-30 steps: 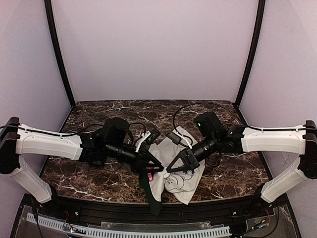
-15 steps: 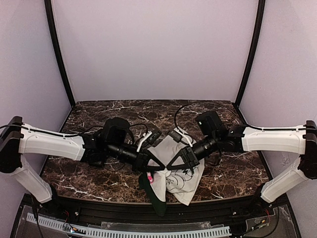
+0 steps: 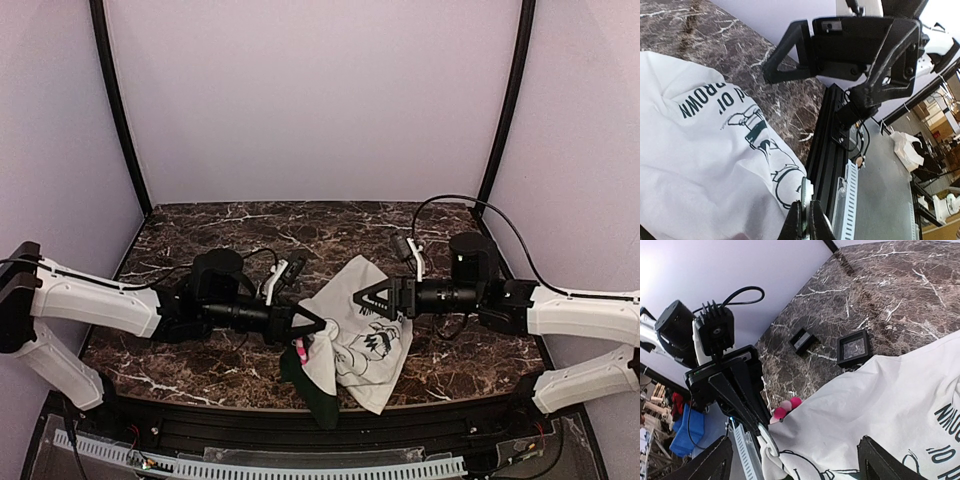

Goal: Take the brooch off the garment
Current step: Pass from the right arm to the left, then pass from the left arm to the right

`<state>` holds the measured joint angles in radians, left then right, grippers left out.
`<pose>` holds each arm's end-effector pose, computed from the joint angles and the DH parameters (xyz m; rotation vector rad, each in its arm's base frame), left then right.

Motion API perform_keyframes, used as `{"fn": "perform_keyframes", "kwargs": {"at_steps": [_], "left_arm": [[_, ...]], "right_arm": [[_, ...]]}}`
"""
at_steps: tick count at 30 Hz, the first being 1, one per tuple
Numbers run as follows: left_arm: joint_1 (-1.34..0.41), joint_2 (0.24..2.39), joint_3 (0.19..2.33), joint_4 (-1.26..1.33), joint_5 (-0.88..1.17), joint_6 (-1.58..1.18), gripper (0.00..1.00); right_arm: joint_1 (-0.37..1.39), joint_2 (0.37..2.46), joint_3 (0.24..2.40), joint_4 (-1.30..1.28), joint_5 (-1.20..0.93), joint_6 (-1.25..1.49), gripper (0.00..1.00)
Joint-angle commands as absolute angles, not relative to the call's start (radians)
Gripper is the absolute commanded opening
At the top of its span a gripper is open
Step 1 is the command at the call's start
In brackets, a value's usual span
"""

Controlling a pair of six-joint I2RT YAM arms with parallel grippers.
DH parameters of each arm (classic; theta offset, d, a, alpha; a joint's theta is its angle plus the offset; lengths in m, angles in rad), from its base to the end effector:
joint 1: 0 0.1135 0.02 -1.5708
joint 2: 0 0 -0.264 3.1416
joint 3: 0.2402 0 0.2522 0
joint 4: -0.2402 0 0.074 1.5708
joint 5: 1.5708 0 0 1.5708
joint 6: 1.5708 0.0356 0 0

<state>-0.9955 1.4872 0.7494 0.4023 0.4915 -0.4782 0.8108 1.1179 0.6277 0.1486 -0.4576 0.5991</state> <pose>0.1595 -0.2769 0.2215 0.9063 1.9504 -1.4040 0.1599 0.1911 0.2530 -0.5662 2.0559 1.3356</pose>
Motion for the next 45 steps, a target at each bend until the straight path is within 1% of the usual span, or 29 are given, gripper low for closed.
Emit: {"fn": "perform_keyframes", "kwargs": {"at_steps": [1,4,9,17,28,34,45], "left_arm": [[-0.992,1.434,0.716,0.559,0.379,-0.526,0.01],[-0.991,1.437,0.701,0.635,0.362,-0.56,0.01],[-0.987,1.448,0.68,0.722,0.351,-0.608,0.01],[-0.984,1.452,0.685,0.732,0.36,-0.611,0.01],[-0.986,1.451,0.687,0.734,0.4,-0.611,0.01],[-0.986,1.456,0.688,0.732,0.432,-0.609,0.01],[-0.985,1.454,0.689,0.727,0.447,-0.606,0.01]], "right_arm": [[0.825,1.076,0.545,0.35,-0.318,0.707,0.84],[0.863,1.06,0.523,0.395,-0.272,0.719,0.78],[0.938,1.09,0.486,0.552,-0.263,0.774,0.73],[0.985,1.164,0.385,0.76,-0.289,0.86,0.68],[0.994,1.246,0.421,0.805,-0.33,0.845,0.6],[0.994,1.281,0.437,0.842,-0.342,0.85,0.52],[0.997,1.333,0.454,0.885,-0.365,0.866,0.41]]}}
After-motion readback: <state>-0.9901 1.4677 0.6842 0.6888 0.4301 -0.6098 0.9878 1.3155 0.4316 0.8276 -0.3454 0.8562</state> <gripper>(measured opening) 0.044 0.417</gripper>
